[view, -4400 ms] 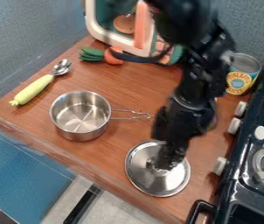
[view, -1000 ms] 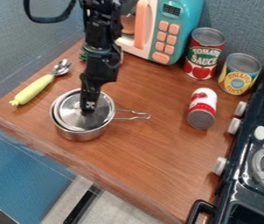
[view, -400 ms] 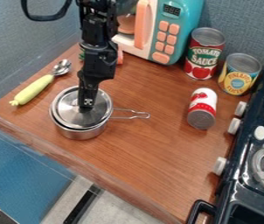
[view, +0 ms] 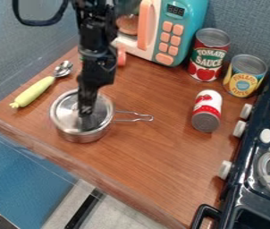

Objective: Put the silver lid on top of the silver pan

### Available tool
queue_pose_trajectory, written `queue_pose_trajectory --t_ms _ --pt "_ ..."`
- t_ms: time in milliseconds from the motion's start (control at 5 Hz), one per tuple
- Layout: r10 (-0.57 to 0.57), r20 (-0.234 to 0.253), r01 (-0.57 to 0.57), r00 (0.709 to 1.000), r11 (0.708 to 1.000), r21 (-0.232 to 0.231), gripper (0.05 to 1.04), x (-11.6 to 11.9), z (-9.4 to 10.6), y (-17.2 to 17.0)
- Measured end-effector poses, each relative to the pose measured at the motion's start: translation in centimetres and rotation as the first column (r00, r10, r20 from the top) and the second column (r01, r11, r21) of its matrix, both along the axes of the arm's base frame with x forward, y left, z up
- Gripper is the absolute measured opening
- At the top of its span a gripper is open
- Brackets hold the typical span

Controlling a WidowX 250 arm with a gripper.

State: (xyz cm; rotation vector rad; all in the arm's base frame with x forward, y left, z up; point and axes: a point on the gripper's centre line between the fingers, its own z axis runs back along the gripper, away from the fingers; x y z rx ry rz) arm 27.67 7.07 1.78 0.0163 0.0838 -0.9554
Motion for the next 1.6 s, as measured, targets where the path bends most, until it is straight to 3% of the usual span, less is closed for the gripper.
queue_pose_trajectory --t_ms 200,400,800,1000,1200,1400,1600 --pt "-0.006 -0.004 0.006 1.000 1.000 -0.017 0.073 -0.2 0.0 -0.3" --pt "0.000 -0.015 0.000 1.000 1.000 -0.016 0.224 -0.4 0.1 -0.2" --pt "0.003 -0.020 -0.003 1.000 1.000 -0.021 0.784 -0.5 0.3 -0.4" --pt "0.007 -0.010 -0.007 1.000 0.999 -0.039 1.001 -0.8 0.8 -0.7" --pt "0.011 0.045 -0.009 0.999 0.999 -0.049 1.004 -1.2 2.9 -1.1" --pt "0.028 0.134 -0.020 0.991 0.998 -0.061 0.999 -2.2 6.0 -0.9" --pt "0.024 0.140 -0.015 0.990 0.998 -0.059 0.999 -2.2 6.1 -0.9"
